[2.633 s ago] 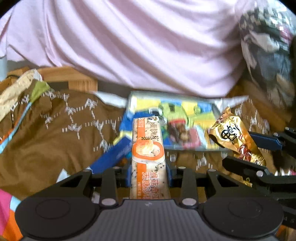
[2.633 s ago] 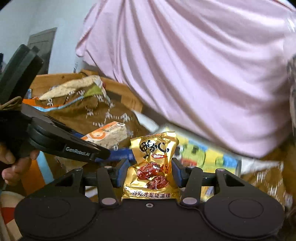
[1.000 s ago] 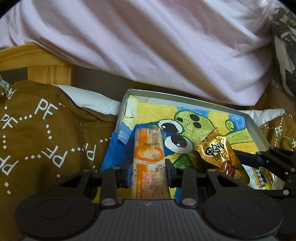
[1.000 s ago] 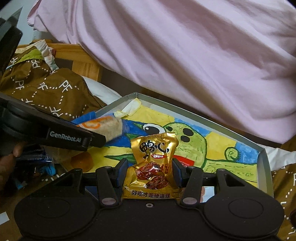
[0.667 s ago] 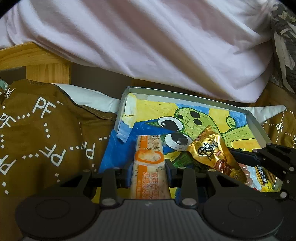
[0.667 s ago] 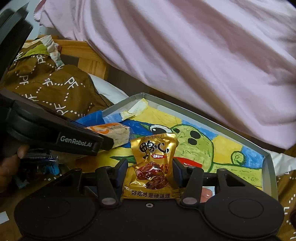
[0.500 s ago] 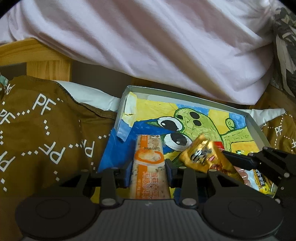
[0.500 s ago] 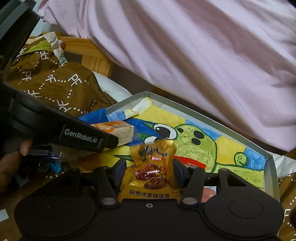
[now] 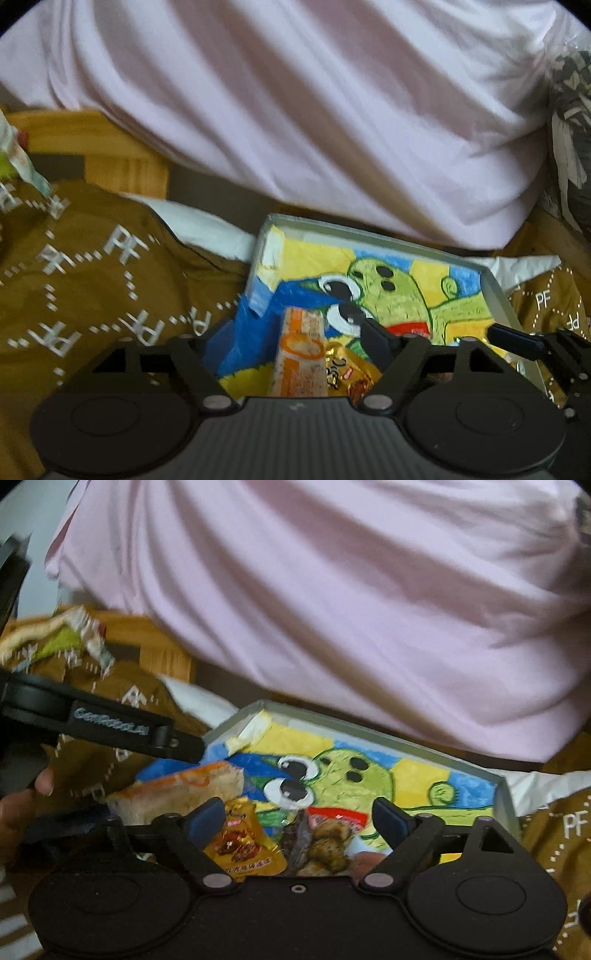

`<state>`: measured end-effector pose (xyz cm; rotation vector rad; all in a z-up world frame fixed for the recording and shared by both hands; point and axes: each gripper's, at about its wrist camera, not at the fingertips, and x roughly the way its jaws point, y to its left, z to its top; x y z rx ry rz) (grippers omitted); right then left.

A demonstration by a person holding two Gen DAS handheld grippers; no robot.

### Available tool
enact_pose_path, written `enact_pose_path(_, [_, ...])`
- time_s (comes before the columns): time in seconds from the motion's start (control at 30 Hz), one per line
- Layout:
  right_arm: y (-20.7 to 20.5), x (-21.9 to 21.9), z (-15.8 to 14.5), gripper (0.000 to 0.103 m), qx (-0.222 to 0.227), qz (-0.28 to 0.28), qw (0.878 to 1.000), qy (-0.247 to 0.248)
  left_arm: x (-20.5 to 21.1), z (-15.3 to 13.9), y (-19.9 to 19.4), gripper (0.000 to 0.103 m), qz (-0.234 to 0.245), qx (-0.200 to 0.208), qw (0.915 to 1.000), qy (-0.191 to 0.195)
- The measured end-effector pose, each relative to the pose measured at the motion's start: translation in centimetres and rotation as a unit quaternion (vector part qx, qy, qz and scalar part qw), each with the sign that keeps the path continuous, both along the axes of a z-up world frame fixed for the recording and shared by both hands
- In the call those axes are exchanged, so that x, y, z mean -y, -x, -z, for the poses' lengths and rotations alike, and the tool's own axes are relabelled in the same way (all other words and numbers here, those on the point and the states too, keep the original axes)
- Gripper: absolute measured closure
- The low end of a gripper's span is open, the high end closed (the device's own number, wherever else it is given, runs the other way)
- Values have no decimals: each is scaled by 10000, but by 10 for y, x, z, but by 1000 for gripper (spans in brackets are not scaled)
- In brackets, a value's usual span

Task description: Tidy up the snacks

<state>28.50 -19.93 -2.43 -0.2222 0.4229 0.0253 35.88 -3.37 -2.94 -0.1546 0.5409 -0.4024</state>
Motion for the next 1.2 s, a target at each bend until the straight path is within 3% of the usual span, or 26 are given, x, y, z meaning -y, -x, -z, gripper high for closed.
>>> enact_pose_path(0.13, [20,8,-20,1,317,138,9992,-223,0,-22,22,10,-126,392,9989,-224])
enact_pose_path(0.33, [51,21,-45,1,644,312,9961,-510,3,-55,67,1,-185,1329,9886,-679])
enact_pose_path(0.47, [80,24,-59,1,839,388,9936,-652,3,-69,93,1,-359,1567,9832,-862])
enact_pose_path(0.7, [134,30,-75,1,1165,439,9881,-907,-2,-84,138,0,-482,1722,9795,-929])
enact_pose_path(0.9, [180,29,-75,1,1146,428,9858,-1150,-10,-82,180,0,-418,1699,9763,-1272])
enact_pose_path(1.2, [237,14,-66,1,1053,394,9856,-1261,-39,-67,244,0,-554,1397,9807,-1253])
